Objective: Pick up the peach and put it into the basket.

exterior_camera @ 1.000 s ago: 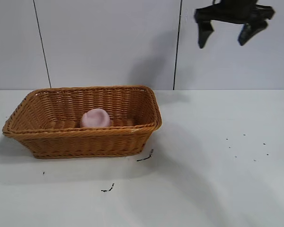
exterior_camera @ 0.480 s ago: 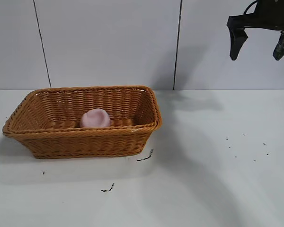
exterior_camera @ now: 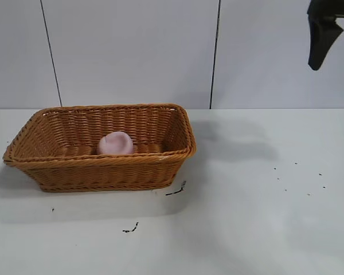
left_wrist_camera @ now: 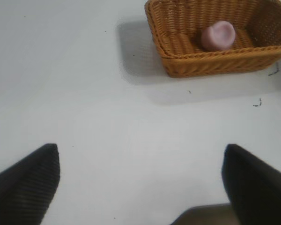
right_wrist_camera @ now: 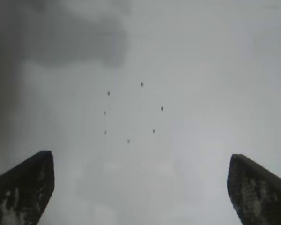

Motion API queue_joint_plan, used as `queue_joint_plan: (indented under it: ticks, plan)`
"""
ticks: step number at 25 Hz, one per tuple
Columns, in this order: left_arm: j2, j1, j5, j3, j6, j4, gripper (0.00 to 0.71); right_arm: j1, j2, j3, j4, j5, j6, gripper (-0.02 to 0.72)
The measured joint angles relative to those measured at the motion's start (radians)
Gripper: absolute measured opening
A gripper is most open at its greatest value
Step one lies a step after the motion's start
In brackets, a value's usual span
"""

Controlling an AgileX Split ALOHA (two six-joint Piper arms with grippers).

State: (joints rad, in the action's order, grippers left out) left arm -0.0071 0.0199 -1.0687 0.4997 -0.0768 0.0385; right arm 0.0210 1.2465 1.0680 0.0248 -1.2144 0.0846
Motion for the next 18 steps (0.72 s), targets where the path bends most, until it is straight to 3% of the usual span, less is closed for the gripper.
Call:
queue_joint_plan:
  ticks: [2,10,18]
  plan:
    - [0.000,0.000,0.000,0.000,0.000,0.000,0.692,0.000,-0.148,-0.126,0.000,0.011,0.002,0.689]
    - [0.000,0.000,0.000,0.000,0.000,0.000,0.692,0.000,-0.760,-0.478,0.000,0.181,0.002,0.689]
    - [0.000,0.000,0.000,0.000,0.000,0.000,0.692,0.000,-1.186,-0.567,0.003,0.196,0.001,0.689]
